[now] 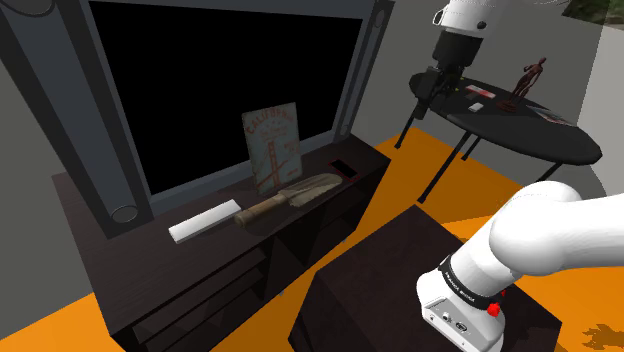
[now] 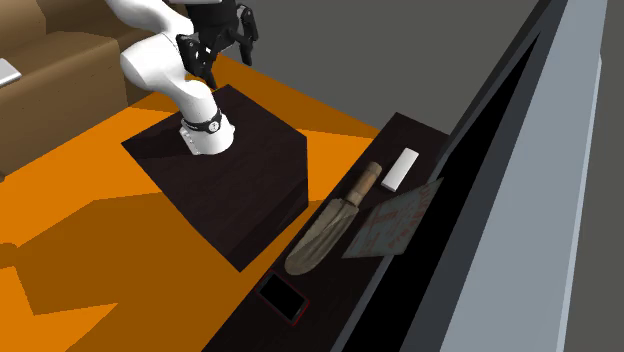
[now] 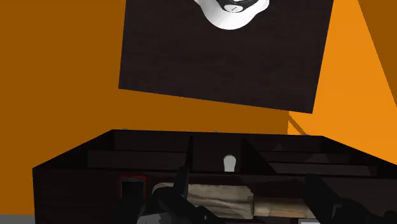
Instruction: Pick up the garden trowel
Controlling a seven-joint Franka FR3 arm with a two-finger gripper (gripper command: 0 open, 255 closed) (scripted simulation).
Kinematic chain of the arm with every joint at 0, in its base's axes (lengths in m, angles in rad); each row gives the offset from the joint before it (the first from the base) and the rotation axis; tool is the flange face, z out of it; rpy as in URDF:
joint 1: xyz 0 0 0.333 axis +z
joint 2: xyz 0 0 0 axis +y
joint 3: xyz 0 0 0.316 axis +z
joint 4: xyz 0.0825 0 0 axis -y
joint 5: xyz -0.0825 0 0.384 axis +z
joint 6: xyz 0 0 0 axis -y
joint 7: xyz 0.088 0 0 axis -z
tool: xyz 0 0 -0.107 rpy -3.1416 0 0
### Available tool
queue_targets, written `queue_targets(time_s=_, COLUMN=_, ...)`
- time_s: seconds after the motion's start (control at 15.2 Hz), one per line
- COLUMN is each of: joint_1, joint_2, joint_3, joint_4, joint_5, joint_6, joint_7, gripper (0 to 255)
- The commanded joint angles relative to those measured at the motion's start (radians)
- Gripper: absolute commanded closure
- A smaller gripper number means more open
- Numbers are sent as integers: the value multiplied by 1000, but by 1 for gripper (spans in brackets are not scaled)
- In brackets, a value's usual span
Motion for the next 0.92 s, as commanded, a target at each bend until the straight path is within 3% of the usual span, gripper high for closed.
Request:
queue_targets(time_s=0.0, joint_1=0, joint_2=0, joint_3=0, joint_4=0, joint_5=0, joint_6=0, joint_7=0, gripper=0)
queue_targets(time_s=0.86, joint_1=136, joint_2=283, joint_3=-80, joint_4=-186, joint_5=-62, joint_6=567, joint_7=-406, gripper=0)
